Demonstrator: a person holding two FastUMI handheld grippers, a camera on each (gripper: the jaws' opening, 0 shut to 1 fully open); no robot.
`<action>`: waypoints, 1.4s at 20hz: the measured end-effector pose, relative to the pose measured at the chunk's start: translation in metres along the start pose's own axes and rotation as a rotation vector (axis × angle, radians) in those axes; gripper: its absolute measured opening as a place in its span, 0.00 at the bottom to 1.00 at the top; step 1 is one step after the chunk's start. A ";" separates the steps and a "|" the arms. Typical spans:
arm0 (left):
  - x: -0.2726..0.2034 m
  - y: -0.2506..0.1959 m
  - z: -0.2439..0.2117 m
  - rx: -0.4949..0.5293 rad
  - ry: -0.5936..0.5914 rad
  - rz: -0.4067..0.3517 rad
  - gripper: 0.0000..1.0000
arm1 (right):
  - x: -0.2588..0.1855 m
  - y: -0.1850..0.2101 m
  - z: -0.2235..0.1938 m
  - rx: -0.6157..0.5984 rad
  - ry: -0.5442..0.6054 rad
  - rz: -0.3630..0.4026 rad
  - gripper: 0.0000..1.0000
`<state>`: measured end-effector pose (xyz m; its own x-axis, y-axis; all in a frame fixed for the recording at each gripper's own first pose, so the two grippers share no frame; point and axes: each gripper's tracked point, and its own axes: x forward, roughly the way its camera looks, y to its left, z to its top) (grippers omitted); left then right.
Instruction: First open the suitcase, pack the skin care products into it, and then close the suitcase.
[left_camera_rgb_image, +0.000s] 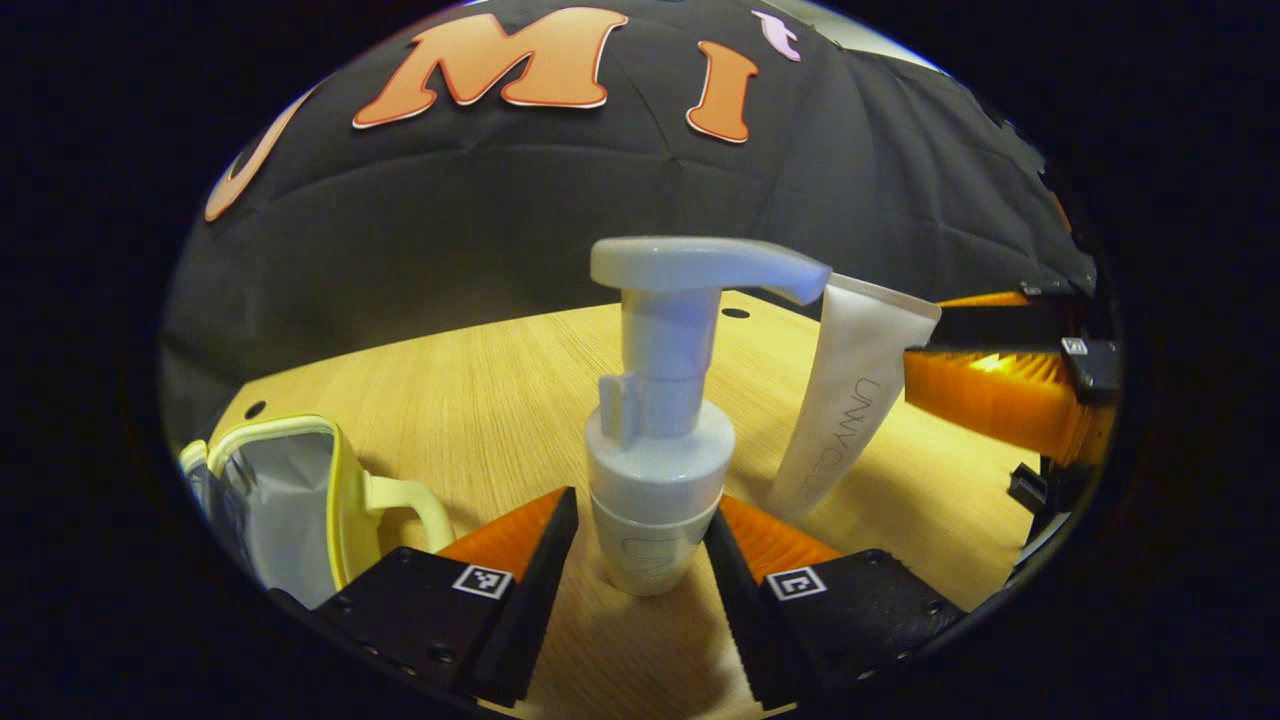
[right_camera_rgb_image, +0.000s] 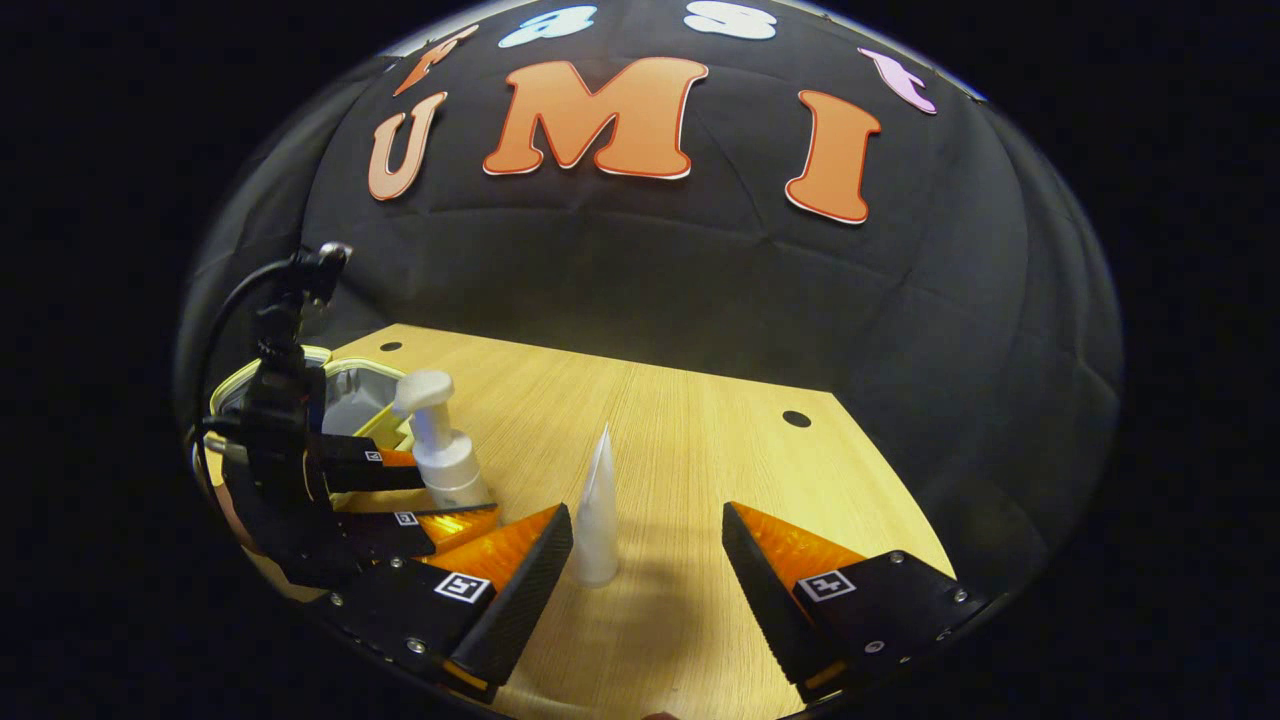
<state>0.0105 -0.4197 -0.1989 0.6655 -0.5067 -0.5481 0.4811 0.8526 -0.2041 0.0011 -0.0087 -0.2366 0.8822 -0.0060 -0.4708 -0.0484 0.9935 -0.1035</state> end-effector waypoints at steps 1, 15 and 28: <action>-0.006 0.001 0.003 0.009 0.002 0.001 0.63 | 0.003 0.004 -0.004 -0.005 0.008 0.007 0.96; -0.053 0.030 0.071 -0.018 -0.061 0.084 0.60 | 0.043 0.041 -0.038 0.000 0.097 0.124 0.87; -0.138 0.098 0.097 -0.011 -0.093 0.252 0.60 | 0.047 0.054 -0.034 0.050 0.135 0.145 0.41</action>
<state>0.0215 -0.2790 -0.0648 0.8132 -0.2873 -0.5062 0.2875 0.9544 -0.0798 0.0242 0.0410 -0.2943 0.7965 0.1260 -0.5914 -0.1444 0.9894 0.0164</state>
